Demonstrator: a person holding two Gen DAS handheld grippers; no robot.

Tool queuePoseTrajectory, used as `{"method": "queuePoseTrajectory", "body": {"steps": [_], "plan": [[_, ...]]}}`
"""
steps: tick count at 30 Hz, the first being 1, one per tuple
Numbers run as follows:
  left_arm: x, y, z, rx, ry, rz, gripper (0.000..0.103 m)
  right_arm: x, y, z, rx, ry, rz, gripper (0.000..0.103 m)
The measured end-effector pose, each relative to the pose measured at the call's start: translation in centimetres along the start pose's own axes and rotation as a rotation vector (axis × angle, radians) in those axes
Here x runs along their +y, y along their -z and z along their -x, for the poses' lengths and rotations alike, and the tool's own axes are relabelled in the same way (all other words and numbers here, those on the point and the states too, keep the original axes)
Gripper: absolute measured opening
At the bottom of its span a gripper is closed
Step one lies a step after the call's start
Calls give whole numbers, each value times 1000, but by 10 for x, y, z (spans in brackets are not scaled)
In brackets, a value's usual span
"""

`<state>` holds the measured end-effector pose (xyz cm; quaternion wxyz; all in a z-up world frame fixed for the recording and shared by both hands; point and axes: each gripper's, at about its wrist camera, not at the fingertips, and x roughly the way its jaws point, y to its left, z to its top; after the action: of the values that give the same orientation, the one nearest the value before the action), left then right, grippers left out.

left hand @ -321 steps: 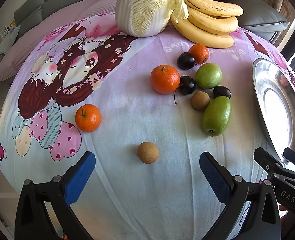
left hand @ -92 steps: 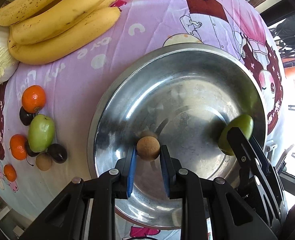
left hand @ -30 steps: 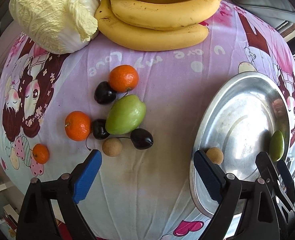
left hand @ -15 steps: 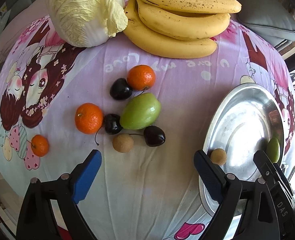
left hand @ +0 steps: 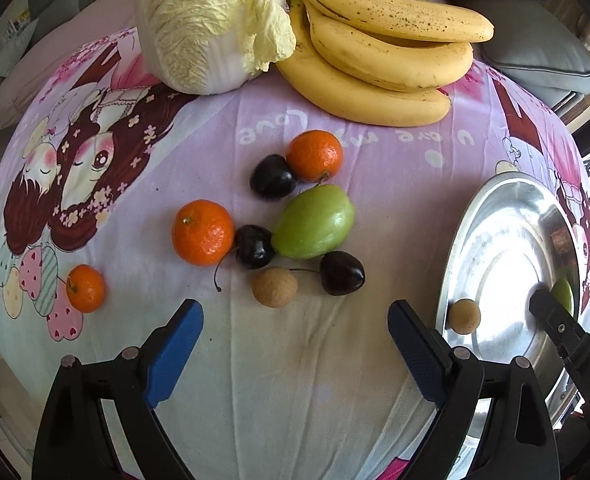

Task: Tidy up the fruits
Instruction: 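Withdraw both open tools from the bowl back toward the fruit cluster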

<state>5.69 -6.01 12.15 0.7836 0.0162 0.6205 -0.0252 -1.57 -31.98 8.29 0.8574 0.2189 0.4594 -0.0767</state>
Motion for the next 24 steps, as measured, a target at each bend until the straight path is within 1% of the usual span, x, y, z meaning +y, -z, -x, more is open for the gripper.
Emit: {"method": "queuePoseTrajectory", "body": {"steps": [2,3,9,11,15,20,21,23,24], "plan": [[3,1,2,-15,-12,-17,94,2,-1,2,-14,-7,0,103],[5,2,3,-24,-6,-21,94,3,-2,2,-19,-8,2,103],[19,4,0,-7,73,-30,94,8,-3,-1,-16,-3,5,103],[24,1,-1,-4,80,-35,94,10,-3,-4,-14,-4,5,103],[40,-6,2,-30,96,-21,94,16,-3,-5,-19,-19,15,103],[53,-3,23,-45,68,-18,94,21,-2,-6,-20,-18,15,103],[51,-1,35,-39,61,-17,94,22,-1,-6,-24,-23,12,103],[57,-2,30,-9,53,-9,94,25,0,-7,-32,-22,20,103],[53,-2,22,7,54,-7,94,27,0,-6,-41,-15,26,103]]}}
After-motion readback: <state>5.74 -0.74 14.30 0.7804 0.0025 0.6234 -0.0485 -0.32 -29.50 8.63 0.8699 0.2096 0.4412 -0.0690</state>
